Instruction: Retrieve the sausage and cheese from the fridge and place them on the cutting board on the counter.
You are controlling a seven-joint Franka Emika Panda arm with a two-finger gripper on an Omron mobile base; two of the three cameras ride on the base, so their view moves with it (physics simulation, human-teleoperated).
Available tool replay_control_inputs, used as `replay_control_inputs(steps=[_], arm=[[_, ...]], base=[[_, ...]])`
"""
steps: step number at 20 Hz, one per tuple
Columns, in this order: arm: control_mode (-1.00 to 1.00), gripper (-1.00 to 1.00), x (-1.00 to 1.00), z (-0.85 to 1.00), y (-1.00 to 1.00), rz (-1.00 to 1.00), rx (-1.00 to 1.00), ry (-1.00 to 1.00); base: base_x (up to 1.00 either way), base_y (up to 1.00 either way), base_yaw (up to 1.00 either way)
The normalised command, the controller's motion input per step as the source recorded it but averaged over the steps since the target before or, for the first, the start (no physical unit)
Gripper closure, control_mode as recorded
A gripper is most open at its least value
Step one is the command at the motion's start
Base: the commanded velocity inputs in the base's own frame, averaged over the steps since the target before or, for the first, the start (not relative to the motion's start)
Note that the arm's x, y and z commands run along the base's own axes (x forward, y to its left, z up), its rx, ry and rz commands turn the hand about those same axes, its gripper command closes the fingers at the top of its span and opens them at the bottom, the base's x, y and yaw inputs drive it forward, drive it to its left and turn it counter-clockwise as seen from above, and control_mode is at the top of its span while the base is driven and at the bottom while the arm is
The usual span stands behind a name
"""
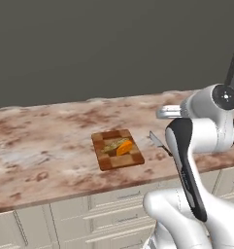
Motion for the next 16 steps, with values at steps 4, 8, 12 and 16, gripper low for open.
replay_control_inputs(steps=[4,8,12,16], arm=[[1.00,1.00,0.00,0.00,0.00,0.00,0.00,0.00],[1.00,1.00,0.00,0.00,0.00,0.00,0.00,0.00],[1.00,1.00,0.00,0.00,0.00,0.00,0.00,0.00],[1.00,1.00,0.00,0.00,0.00,0.00,0.00,0.00]], base=[[0.73,0.20,0.00],[0.43,0.29,0.00],[0.19,0.41,0.00],[0.08,0.10,0.00]])
